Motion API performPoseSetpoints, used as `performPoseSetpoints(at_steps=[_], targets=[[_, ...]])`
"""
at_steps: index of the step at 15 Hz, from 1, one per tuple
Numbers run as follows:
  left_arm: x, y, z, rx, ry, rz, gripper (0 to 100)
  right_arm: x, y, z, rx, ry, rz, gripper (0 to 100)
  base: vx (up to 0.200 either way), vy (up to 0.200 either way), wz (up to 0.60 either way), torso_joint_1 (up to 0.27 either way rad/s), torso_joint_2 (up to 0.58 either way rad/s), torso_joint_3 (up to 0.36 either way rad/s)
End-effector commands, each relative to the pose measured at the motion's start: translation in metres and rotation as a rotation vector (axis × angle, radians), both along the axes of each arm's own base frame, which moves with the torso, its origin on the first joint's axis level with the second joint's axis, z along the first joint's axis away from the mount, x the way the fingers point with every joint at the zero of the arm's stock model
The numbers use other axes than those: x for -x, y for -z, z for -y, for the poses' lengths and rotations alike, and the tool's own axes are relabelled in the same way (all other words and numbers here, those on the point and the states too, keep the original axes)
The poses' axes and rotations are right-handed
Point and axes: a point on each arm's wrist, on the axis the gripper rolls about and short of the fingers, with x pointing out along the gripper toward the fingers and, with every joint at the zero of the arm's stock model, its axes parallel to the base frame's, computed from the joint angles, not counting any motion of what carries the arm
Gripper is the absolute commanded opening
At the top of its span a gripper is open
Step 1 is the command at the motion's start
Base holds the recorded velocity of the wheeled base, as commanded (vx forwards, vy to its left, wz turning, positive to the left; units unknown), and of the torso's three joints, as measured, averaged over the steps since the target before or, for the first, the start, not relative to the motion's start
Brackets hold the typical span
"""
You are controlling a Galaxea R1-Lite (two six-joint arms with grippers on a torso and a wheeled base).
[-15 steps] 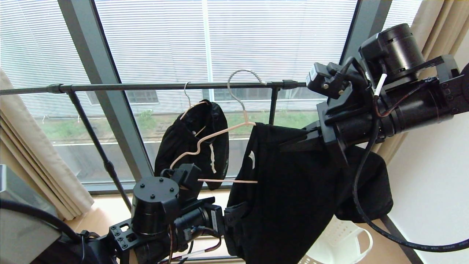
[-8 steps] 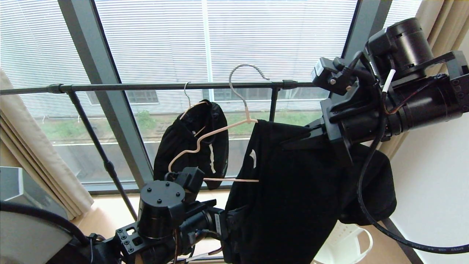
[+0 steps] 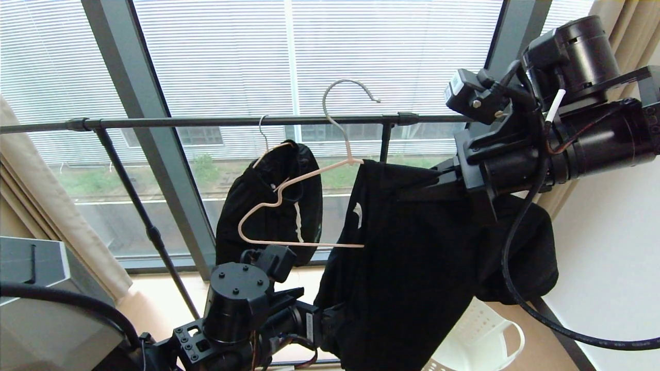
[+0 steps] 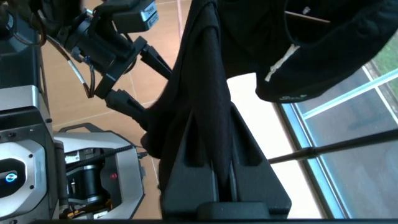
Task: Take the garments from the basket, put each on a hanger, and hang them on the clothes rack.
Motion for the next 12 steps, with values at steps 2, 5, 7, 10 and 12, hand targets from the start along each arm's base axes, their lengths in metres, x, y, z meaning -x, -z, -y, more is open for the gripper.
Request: performPoseSetpoints(at_steps=[2, 5, 7, 10, 12], targets=[[-0.002, 0.004, 0.001, -0.007, -0.004, -0.009, 100, 0.005, -0.004, 0.005, -0.006, 0.005, 0.012, 0, 0.0, 0.0, 0.0, 0.0, 0.0, 0.0], [-0.002, 0.003, 0.0, -0.003, -0.007, 0.0, 100, 0.004, -0.003, 0.005, -0.007, 0.005, 0.01, 0, 0.0, 0.0, 0.0, 0.0, 0.0, 0.0], [-0.003, 0.003, -0.001, -0.006, -0.011, 0.003, 100, 0.003, -0.006, 0.011, -0.011, 0.024, 0.016, 0, 0.0, 0.0, 0.0, 0.0, 0.0, 0.0], [-0.003, 0.003, -0.001, -0.005, -0.013, 0.004, 0, 0.004, -0.008, 0.015, -0.013, 0.037, 0.021, 0, 0.0, 0.0, 0.0, 0.0, 0.0, 0.0], [-0.005, 0.001, -0.003, -0.001, -0.022, 0.008, 0, 0.003, -0.008, 0.018, -0.013, 0.046, 0.021, 0, 0.0, 0.0, 0.0, 0.0, 0.0, 0.0]])
